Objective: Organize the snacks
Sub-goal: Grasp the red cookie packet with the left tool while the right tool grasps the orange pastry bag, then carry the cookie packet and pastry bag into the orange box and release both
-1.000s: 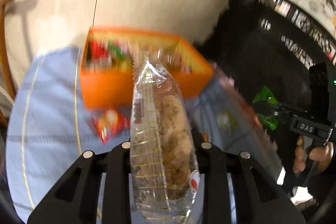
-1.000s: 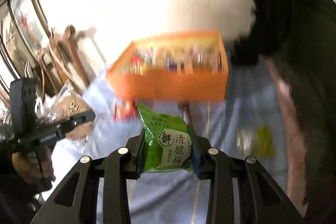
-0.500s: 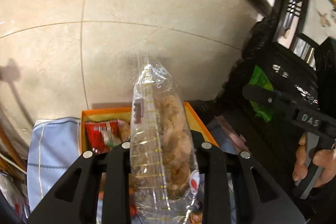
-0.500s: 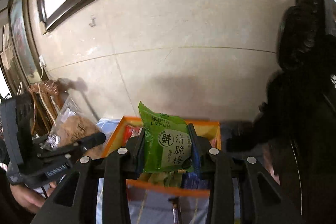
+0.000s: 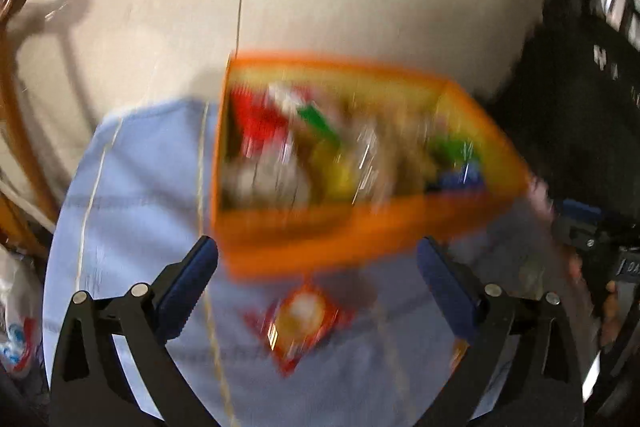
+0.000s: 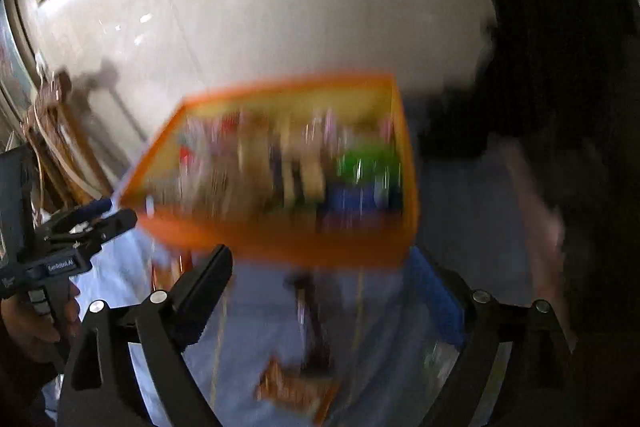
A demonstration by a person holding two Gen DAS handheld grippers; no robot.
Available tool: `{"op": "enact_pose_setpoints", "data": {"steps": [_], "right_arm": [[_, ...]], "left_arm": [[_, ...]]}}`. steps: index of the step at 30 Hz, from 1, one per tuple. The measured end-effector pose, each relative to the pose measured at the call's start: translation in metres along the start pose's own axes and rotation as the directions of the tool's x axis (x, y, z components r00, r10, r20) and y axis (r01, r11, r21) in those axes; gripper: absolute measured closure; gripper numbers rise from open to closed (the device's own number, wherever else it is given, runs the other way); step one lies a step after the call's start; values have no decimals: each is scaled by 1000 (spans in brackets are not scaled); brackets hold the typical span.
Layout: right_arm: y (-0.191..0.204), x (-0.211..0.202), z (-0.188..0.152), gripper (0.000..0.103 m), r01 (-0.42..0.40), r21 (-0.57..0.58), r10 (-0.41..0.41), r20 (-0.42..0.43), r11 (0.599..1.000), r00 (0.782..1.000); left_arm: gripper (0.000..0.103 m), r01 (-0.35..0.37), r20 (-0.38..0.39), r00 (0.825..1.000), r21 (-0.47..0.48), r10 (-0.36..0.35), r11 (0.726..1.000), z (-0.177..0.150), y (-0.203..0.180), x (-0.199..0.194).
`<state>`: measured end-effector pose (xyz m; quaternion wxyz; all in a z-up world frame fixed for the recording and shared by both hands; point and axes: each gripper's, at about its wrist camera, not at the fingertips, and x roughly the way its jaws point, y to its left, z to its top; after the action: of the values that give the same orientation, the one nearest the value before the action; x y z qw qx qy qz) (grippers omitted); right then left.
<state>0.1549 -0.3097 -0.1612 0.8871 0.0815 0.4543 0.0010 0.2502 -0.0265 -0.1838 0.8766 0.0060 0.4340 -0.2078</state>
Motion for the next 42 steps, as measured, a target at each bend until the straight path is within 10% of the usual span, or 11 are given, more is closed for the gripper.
{"op": "enact_pose_setpoints", "data": {"steps": [7,19,24,27,32,42], "right_arm": [[30,32,-85,13,53,-151,-77,-158,987,984],[45,84,-107,4,119,-203,-153,-164,972,975],[43,92,-115,3,92,-167,-120,-164,982,979],[45,97,-116,3,84,-168,-115,-180,982,977],[52,97,-114,43,66,-153,-89,-150,986,985],[41,87,-112,46,-13,-114,-2,-132,993,991]], "left_arm": [[6,-75,-129,989,-7,73,997,-83,25,25],[7,-161,-195,969,-25,153,987,-56,0,91],[49,-127,-149,981,3,126,992,-58,-1,91],[54,-77,-138,988,-10,74,997,-64,6,88],[54,-34,-108,993,24,36,999,-70,6,81],[53,38,-97,995,17,-36,999,-77,8,57]]}}
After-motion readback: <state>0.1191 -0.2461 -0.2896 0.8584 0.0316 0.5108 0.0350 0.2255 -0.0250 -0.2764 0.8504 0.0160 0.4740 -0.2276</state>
